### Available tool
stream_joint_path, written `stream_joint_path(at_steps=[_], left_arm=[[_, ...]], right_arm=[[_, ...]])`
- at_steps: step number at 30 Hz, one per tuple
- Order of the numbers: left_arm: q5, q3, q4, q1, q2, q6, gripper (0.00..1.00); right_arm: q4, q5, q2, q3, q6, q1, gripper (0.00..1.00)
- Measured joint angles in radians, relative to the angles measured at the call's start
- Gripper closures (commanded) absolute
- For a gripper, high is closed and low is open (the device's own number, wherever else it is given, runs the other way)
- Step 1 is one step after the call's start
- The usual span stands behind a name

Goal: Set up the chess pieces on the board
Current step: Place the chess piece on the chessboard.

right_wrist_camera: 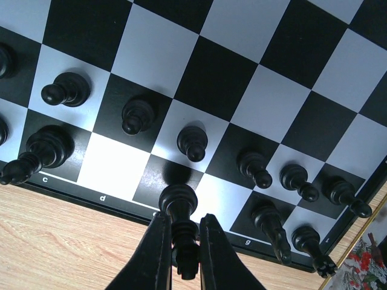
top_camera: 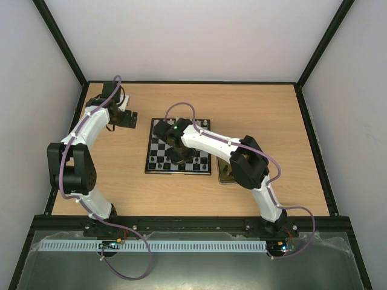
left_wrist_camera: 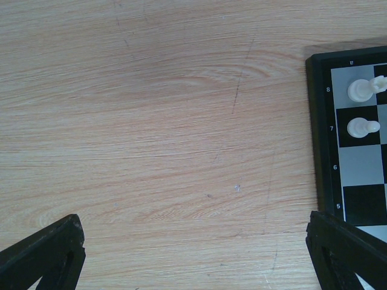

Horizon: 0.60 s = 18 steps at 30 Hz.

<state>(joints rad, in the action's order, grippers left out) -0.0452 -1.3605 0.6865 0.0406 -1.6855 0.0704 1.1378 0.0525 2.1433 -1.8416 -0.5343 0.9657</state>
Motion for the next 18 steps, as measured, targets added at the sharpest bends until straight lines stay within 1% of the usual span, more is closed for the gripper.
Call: stream_joint_path(at_steps=[18], left_arm=[[0.0, 0.0, 0.0, 0.0, 0.0, 0.0, 0.0]], right_arm=[[-0.008, 0.001, 0.013, 0.0, 0.005, 0.0, 0.94]])
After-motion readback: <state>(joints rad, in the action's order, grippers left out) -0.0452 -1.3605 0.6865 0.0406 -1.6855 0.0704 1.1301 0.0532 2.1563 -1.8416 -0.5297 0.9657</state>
